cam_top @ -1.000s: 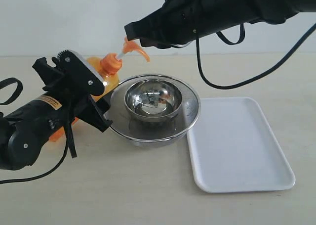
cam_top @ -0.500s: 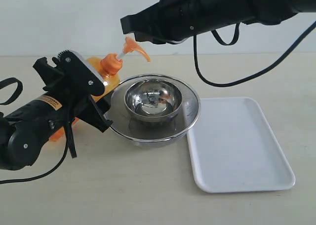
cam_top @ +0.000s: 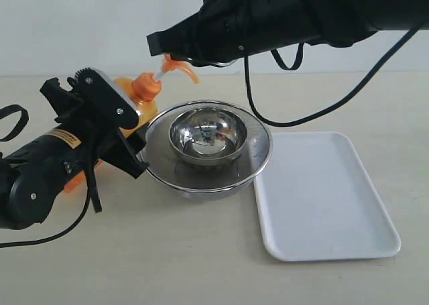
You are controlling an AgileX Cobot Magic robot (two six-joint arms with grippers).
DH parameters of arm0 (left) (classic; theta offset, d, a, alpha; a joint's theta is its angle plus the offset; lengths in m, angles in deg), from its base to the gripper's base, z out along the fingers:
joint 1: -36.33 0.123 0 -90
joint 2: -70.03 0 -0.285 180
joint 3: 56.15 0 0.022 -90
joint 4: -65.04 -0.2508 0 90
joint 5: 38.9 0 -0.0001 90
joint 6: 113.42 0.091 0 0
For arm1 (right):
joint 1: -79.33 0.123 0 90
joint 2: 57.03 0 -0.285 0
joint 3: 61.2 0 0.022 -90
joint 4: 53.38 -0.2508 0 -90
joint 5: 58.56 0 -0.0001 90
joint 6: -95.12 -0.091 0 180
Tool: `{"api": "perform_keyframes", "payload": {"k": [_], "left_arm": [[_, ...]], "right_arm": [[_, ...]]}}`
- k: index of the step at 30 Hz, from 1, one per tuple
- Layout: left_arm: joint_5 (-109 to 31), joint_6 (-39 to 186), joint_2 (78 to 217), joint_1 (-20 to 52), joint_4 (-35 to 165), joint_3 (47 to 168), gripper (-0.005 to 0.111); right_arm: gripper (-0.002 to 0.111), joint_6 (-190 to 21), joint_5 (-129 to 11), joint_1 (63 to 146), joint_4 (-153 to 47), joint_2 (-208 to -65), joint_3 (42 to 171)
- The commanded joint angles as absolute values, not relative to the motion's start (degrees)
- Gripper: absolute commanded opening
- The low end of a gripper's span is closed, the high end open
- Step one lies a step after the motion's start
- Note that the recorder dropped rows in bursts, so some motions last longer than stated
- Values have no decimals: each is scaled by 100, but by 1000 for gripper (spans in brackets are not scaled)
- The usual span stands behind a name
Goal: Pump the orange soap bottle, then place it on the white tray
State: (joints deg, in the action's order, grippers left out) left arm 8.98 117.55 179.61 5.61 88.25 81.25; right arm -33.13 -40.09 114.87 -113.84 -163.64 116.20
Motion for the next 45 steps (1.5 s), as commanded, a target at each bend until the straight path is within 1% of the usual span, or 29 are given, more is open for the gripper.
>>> {"api": "perform_keyframes", "payload": {"k": [1, 24, 33, 37, 42, 45], "left_arm": [[1196, 11753, 17846, 522, 8534, 8201, 5], [1196, 11704, 17846, 522, 8449, 8201, 5], [1206, 11704, 17846, 522, 8521, 8201, 5], [1206, 11704, 17846, 522, 8650, 8201, 5], [1206, 11588, 17846, 539, 8663, 8201, 5], [1228, 11452, 17846, 539, 8663, 8201, 5]], "right_arm": [[0, -3298, -3570, 11588, -11352, -16615, 11605], [0, -2999, -3366, 11670, -11742, -17064, 11605], [0, -2926, -3717, 11700, -11727, -17050, 11605], [0, -2950, -3882, 11623, -11569, -16754, 11605], [0, -3103, -3378, 11115, -11452, -15970, 11532], [0, -3103, -3981, 10935, -11441, -15322, 10936]]}}
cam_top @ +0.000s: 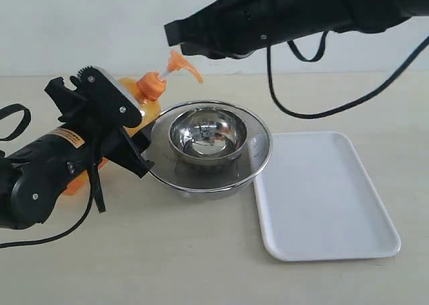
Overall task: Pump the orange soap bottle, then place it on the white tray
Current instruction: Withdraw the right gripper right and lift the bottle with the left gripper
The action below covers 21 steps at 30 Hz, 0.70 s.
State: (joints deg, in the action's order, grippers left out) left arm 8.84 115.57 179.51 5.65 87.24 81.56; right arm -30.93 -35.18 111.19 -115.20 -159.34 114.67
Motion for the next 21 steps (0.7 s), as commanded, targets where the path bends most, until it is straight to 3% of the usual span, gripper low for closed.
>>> {"api": "perform_keyframes", "payload": {"k": [1, 13, 21], "left_arm": [[1228, 11409, 17846, 539, 8663, 8201, 5], [1124, 10644, 17846, 620, 8886, 8201, 5], [1254, 9394, 17846, 774, 8911, 8062, 5]], "right_arm": [[0, -3081, -4148, 10894, -11441, -15088, 10669], [0, -2898, -6499, 10906, -11441, -13234, 7991], [0, -3119, -7266, 10906, -11390, -13118, 6900]]}}
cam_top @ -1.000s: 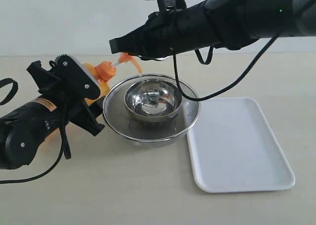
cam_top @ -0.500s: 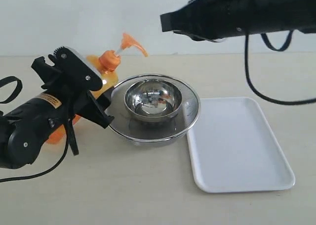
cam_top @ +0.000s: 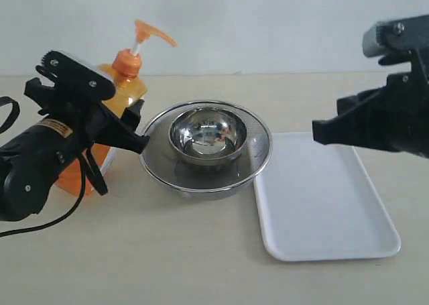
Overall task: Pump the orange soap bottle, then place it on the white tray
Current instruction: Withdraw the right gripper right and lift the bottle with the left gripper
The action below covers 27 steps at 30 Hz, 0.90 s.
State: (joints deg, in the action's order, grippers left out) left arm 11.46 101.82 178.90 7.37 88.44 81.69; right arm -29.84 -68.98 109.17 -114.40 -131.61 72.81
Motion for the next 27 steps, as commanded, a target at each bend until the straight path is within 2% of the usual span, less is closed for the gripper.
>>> {"api": "perform_keyframes", "payload": {"k": [1, 9, 23, 27], "left_arm": [[1354, 9210, 17846, 774, 8911, 8002, 5], [1966, 8509, 17578, 774, 8951, 7517, 5], [2505, 7838, 16347, 774, 9058, 7016, 5], [2491, 6967, 15871, 774, 7744, 7094, 5]], "right_arm": [[0, -3200, -7358, 10906, -11329, -13118, 6817], [0, -4408, -7526, 10906, -10156, -13127, 6497], [0, -4397, -7492, 10906, -10156, -13136, 6497], [0, -4469, -7669, 10906, -10156, -13136, 6497]]}}
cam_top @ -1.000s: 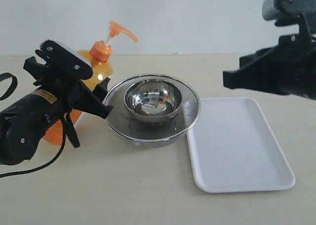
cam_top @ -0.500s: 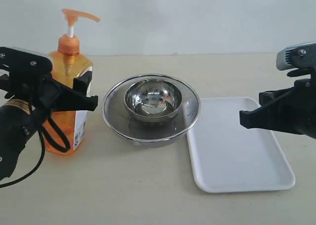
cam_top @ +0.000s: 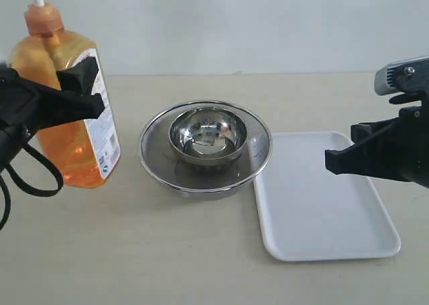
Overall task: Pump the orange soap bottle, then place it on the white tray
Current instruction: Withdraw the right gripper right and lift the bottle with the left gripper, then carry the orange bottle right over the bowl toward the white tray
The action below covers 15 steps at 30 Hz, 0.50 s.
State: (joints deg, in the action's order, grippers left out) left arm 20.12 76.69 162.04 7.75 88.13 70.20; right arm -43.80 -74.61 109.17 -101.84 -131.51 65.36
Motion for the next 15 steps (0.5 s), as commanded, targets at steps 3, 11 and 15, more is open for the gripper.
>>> {"api": "perform_keyframes", "payload": {"k": [3, 11, 15], "left_arm": [[2378, 6278, 15782, 758, 6680, 7493, 5], [1637, 5755, 15851, 176, 5915, 8646, 5], [1507, 5755, 16194, -370, 5915, 9194, 5]], "right_arm": [[0, -4628, -7936, 10906, -10170, -13136, 6434], [0, -5314, -9445, 10906, -10549, -13136, 5469], [0, -5314, -9944, 10906, -11044, -13136, 5225]]}}
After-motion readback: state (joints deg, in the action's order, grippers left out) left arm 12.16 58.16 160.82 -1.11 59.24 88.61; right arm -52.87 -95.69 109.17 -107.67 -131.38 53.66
